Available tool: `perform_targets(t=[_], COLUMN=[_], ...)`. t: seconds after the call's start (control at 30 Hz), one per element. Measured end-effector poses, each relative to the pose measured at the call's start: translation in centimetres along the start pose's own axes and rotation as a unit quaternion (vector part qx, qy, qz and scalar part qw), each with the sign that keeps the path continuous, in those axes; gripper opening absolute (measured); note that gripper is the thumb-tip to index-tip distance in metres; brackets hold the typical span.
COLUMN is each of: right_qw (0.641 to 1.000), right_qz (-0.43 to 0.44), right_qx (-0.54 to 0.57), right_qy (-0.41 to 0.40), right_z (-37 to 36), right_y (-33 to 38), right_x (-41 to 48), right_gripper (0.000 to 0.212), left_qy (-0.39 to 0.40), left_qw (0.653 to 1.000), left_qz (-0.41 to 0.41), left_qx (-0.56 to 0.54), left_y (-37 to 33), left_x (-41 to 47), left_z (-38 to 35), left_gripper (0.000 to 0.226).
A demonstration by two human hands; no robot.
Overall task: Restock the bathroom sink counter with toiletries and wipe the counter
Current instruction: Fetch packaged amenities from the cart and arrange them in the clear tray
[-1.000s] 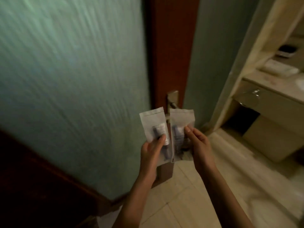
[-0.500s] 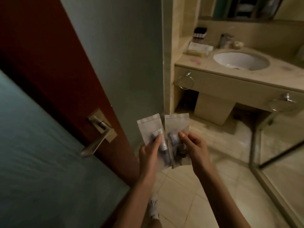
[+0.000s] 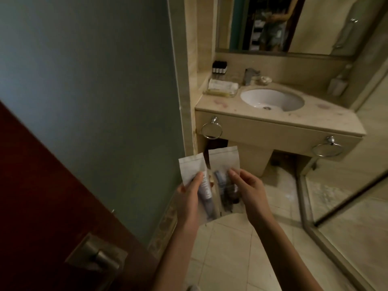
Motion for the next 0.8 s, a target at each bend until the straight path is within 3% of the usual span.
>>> perform_targets(t=[0.17, 0.33, 0.4, 0.5, 0.8], right_qw=[0.998, 0.988, 0.984, 0.983, 0.969], right_qz=[0.027, 0.064, 0.083, 0.093, 0.162], right_qx=[0.02, 0.005, -0.014, -0.072, -0.183], right_qy=[-0.054, -0.138, -0.156, -0.138, -0.04], right_z=[0.7, 3.2, 4.6, 6.6, 14.1], right_y=[0.5, 0.0, -0.3, -0.8, 2.8], right_x=[4.1, 7.8, 9.7, 14.2, 29.5], right_gripper=[0.015, 0.047, 0.036, 0.019, 0.037], left_qy=[0.056, 0.045, 0.042, 0.036, 0.039], left_qw=[0.996, 0.996, 0.995, 0.993, 0.988], left_qz=[0.058, 0.071, 0.074, 0.055, -0.046], left_qx=[-0.026, 0.021, 0.045, 0.094, 0.143], left_y=[-0.2, 2.1, 3.1, 4.3, 5.3], left_x=[3.6, 7.4, 9.3, 12.1, 20.6], left_z=[-2.8, -5.2, -6.6, -9.7, -24.0], left_gripper=[0.027, 0.052, 0.056, 0.049, 0.034])
Point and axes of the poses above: each hand's wrist, its own x-axis towards the middle knuckle, its own z-axis out of the back of the hand, y = z × x, the point moved 2 cm from there along x, towards the middle knuckle
